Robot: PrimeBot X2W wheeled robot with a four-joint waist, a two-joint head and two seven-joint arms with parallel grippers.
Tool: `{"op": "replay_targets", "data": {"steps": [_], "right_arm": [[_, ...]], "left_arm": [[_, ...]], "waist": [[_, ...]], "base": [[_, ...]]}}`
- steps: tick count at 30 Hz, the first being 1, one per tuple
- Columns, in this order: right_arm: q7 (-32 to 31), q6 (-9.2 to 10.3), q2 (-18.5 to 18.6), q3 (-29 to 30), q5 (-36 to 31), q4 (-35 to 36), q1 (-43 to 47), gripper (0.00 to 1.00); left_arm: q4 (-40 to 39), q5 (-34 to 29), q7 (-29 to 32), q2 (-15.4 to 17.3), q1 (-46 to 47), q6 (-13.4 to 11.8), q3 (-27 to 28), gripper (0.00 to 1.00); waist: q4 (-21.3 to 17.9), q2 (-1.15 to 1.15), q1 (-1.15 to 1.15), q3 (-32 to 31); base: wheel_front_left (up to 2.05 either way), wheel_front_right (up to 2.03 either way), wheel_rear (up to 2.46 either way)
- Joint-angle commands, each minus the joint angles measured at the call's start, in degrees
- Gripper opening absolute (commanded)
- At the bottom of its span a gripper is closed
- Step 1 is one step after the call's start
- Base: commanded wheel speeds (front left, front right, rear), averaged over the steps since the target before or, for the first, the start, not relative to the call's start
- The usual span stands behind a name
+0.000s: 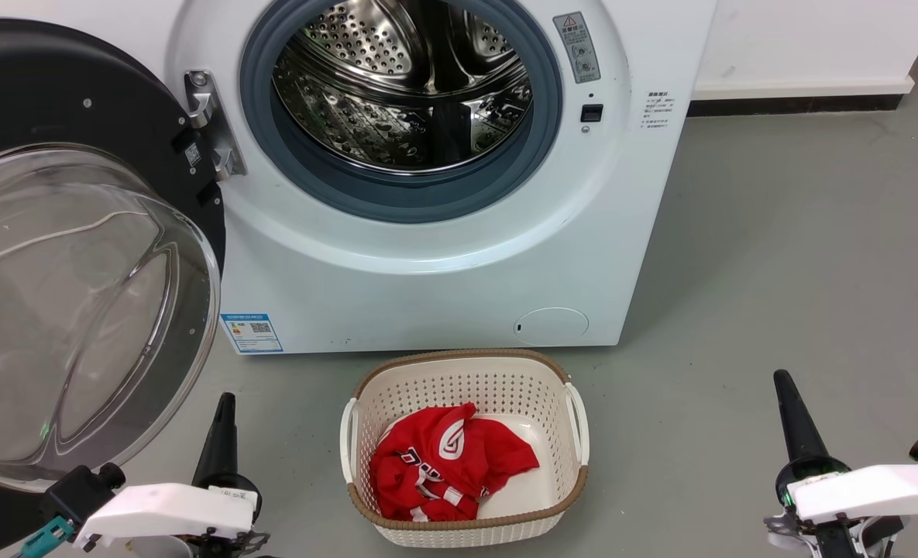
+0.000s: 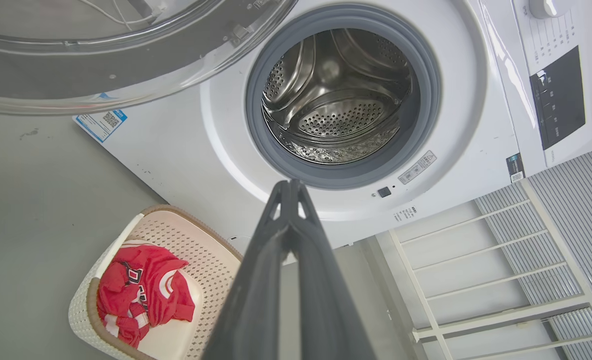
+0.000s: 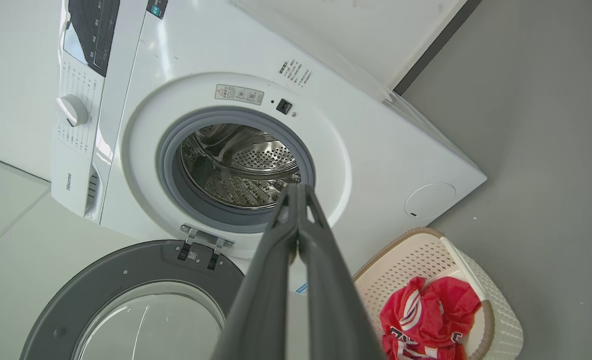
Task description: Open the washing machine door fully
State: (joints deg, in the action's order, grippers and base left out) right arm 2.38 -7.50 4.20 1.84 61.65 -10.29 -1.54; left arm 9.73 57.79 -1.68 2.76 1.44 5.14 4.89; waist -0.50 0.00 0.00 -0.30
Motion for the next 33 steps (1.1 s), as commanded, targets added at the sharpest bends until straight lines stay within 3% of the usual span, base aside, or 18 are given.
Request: {"op": "replay_targets", "data": {"steps": [1, 33], "right_arm": [[-0.38, 0.00, 0.38, 0.24, 1.68, 0.21, -1.55, 0.00], [-4.50, 0.01, 0.23, 1.74, 19.10, -2.00, -3.61, 0.00]], "left_arm": [[-0.12, 1.80, 0.39, 0.15, 1.49, 0.47, 0.30, 0.00], [2.43, 20.42, 4.93, 0.16, 3.66, 1.57, 1.10, 0.00]], "waist": [[0.01, 0.00, 0.00, 0.01], [0.25, 0.00, 0.00, 0.24]], "base": [[0.00, 0.00, 0.00], [0.00, 0.00, 0.00]]}}
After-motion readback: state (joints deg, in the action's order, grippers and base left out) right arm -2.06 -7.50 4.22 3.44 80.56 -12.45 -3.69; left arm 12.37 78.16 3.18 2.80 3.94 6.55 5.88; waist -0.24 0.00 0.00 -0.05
